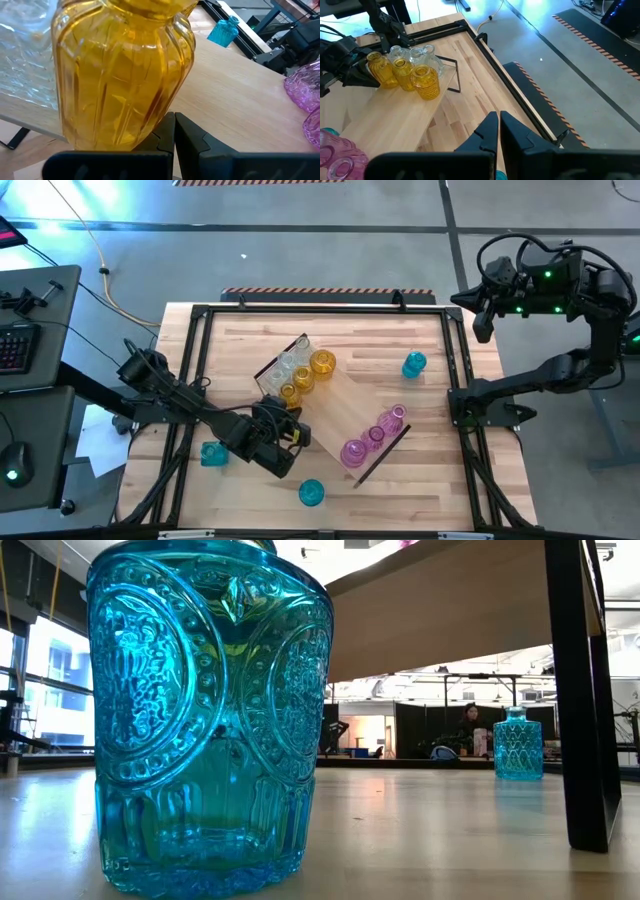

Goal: Sort vases onto shelf
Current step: Put the yellow flower vase on the shelf aligned with the other yellow flower vases

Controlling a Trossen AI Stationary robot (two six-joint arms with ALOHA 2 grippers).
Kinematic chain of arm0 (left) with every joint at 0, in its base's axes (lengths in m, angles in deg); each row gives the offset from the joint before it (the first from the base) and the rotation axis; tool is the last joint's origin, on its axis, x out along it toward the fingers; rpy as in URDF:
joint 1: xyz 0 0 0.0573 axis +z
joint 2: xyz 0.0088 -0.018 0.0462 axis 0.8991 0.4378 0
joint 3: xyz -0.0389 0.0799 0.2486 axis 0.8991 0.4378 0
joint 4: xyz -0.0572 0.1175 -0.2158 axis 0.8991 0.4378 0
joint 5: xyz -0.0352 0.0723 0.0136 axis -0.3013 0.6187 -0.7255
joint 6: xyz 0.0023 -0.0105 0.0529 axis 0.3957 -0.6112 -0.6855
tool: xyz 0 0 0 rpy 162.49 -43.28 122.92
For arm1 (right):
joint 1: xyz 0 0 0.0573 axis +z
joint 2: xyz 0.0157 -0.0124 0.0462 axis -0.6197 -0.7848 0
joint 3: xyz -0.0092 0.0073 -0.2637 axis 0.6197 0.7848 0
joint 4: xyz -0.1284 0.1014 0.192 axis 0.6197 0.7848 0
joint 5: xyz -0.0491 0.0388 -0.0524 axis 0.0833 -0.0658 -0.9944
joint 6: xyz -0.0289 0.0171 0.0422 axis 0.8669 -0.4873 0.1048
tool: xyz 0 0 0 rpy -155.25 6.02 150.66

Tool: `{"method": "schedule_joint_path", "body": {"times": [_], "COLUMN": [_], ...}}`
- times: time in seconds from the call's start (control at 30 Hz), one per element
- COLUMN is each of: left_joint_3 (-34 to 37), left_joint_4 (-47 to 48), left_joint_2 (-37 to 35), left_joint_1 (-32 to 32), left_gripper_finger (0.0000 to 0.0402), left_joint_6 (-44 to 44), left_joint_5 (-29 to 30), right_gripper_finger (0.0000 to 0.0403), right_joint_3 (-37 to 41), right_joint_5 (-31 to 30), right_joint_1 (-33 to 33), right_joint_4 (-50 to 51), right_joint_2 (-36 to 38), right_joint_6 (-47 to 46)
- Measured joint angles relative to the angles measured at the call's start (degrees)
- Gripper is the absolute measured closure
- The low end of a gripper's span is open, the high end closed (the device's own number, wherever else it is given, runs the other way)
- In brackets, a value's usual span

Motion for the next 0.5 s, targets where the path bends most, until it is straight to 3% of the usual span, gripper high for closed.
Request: {"method": "schedule_joint_path", "body": {"times": [0.5], "left_joint_3": [0.0], "left_joint_4": [-3.7], "left_joint_2": [0.0], "left_joint_1": [1.1], "left_gripper_finger": [0.0401], "left_joint_6": [-5.4], "left_joint_5": [-0.4], "right_gripper_finger": [0.0403], "right_joint_3": [0.0], "right_joint_5": [2.4], "right_joint_1": [0.0], "right_joint_4": [0.0], "right_joint_2": [0.0], "right_joint_6": [0.0]}}
